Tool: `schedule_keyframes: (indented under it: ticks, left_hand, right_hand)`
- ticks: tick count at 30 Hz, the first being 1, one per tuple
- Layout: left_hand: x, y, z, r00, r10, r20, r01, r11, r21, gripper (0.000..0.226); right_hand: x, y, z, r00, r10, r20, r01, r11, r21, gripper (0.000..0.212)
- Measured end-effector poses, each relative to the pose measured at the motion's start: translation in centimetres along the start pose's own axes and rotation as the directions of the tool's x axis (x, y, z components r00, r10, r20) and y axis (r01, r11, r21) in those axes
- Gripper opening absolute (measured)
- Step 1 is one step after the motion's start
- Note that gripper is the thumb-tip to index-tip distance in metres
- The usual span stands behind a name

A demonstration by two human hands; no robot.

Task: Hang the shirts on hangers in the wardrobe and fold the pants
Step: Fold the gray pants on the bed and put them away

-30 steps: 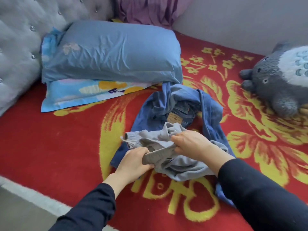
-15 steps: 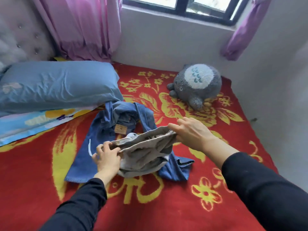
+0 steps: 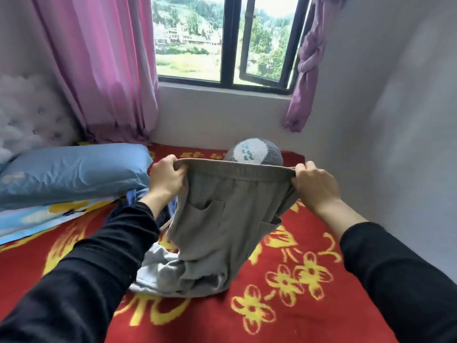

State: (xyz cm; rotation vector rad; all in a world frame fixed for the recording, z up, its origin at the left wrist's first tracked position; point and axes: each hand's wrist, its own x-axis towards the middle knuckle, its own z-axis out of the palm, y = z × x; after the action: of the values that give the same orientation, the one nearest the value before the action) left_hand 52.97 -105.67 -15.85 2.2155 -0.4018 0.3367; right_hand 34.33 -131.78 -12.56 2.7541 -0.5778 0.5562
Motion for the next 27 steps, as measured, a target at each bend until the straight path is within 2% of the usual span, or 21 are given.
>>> schedule_keyframes:
  ticks: [2, 4, 5, 7, 9, 10, 11, 13, 14, 16, 17, 19, 20, 21, 22, 23, 24, 25, 27]
  left_hand:
    - [0.9, 4.5, -0.3, 0.987, 0.068, -0.145, -0.089, 0.986, -0.144, 0.021]
    - [1.6, 7.5, -0.6, 0.944, 0.201, -0.263, -0.259, 0.943, -0.21, 0.017]
    - [1.8, 8.2, -0.5, 0.927, 0.253, -0.276, -0.316, 0.924, -0.216, 0.016]
    - [1.8, 8.3, 0.4, 0.944, 0.27, -0.19, -0.311, 0.92, -0.237, 0.025]
    - [1.2, 6.5, 2.3, 0.969, 0.246, 0.036, -0.238, 0.96, -0.149, 0.037]
    - [0.6, 5.2, 3.6, 0.953, 0.233, 0.194, -0.232, 0.972, -0.027, 0.04]
    - [-0.1, 3.6, 5.1, 0.908, 0.208, 0.363, -0.256, 0.962, 0.089, 0.035]
    - [-2.0, 0.3, 8.6, 0.777, 0.077, 0.625, -0.289, 0.925, 0.245, 0.01]
    - [-3.0, -1.2, 10.2, 0.713, -0.022, 0.701, -0.267, 0.916, 0.3, 0.01]
    - [-4.6, -4.1, 13.2, 0.594, -0.214, 0.775, -0.206, 0.891, 0.404, 0.016]
    - [-5.0, -5.4, 14.6, 0.55, -0.271, 0.79, -0.195, 0.878, 0.437, 0.014]
    - [-5.0, -6.7, 17.3, 0.5, -0.364, 0.786, -0.077, 0.885, 0.459, 0.008]
    - [-4.5, -6.7, 18.5, 0.487, -0.409, 0.771, 0.109, 0.905, 0.412, 0.008]
    - [-3.7, -6.4, 19.8, 0.461, -0.46, 0.759, 0.332, 0.882, 0.333, 0.012]
    - [-2.6, -5.6, 20.9, 0.435, -0.501, 0.748, 0.538, 0.811, 0.23, 0.014]
    - [-0.9, -4.7, 22.1, 0.437, -0.509, 0.742, 0.668, 0.736, 0.111, 0.013]
    - [1.3, -3.4, 23.1, 0.48, -0.473, 0.739, 0.712, 0.702, -0.013, 0.014]
    - [3.9, -1.9, 23.8, 0.566, -0.394, 0.724, 0.691, 0.706, -0.157, 0.018]
    - [9.9, 1.8, 24.6, 0.804, -0.155, 0.575, 0.466, 0.764, -0.446, 0.026]
  right_hand:
    - [0.5, 2.3, -1.2, 0.981, 0.15, -0.124, -0.12, 0.967, 0.227, 0.025]
    - [1.2, 4.2, -1.8, 0.936, 0.281, -0.21, -0.174, 0.892, 0.418, 0.028]
    - [1.3, 5.0, -1.7, 0.916, 0.325, -0.235, -0.177, 0.853, 0.491, 0.03]
    - [1.0, 6.5, -0.7, 0.894, 0.382, -0.234, -0.182, 0.787, 0.59, 0.033]
    - [-0.2, 7.4, 1.8, 0.932, 0.347, -0.099, -0.247, 0.814, 0.526, 0.039]
    - [-1.1, 7.6, 3.7, 0.956, 0.291, 0.04, -0.281, 0.864, 0.419, 0.038]
    - [-2.3, 7.5, 5.5, 0.946, 0.241, 0.215, -0.299, 0.905, 0.302, 0.033]
    - [-4.8, 6.6, 9.2, 0.826, 0.199, 0.527, -0.313, 0.94, 0.137, 0.028]
    - [-6.1, 6.0, 11.0, 0.749, 0.198, 0.632, -0.334, 0.937, 0.101, 0.029]
    - [-7.9, 5.0, 14.2, 0.617, 0.224, 0.755, -0.398, 0.916, 0.054, 0.032]
    - [-8.2, 4.7, 15.7, 0.574, 0.241, 0.782, -0.415, 0.91, 0.025, 0.033]
    - [-7.4, 4.6, 18.1, 0.488, 0.275, 0.828, -0.461, 0.887, -0.024, 0.035]
    - [-6.1, 4.7, 19.0, 0.429, 0.29, 0.856, -0.546, 0.838, -0.011, 0.034]
    - [-4.3, 4.9, 19.8, 0.369, 0.291, 0.882, -0.673, 0.738, 0.038, 0.032]
    - [-2.2, 5.3, 20.4, 0.331, 0.282, 0.9, -0.81, 0.575, 0.118, 0.03]
    - [0.4, 5.7, 21.0, 0.33, 0.297, 0.896, -0.905, 0.368, 0.212, 0.027]
    - [3.3, 6.4, 21.4, 0.351, 0.348, 0.869, -0.935, 0.173, 0.308, 0.027]
    - [6.4, 7.0, 21.4, 0.383, 0.417, 0.824, -0.913, 0.038, 0.405, 0.03]
    - [12.3, 8.2, 19.9, 0.488, 0.57, 0.661, -0.781, -0.054, 0.623, 0.028]
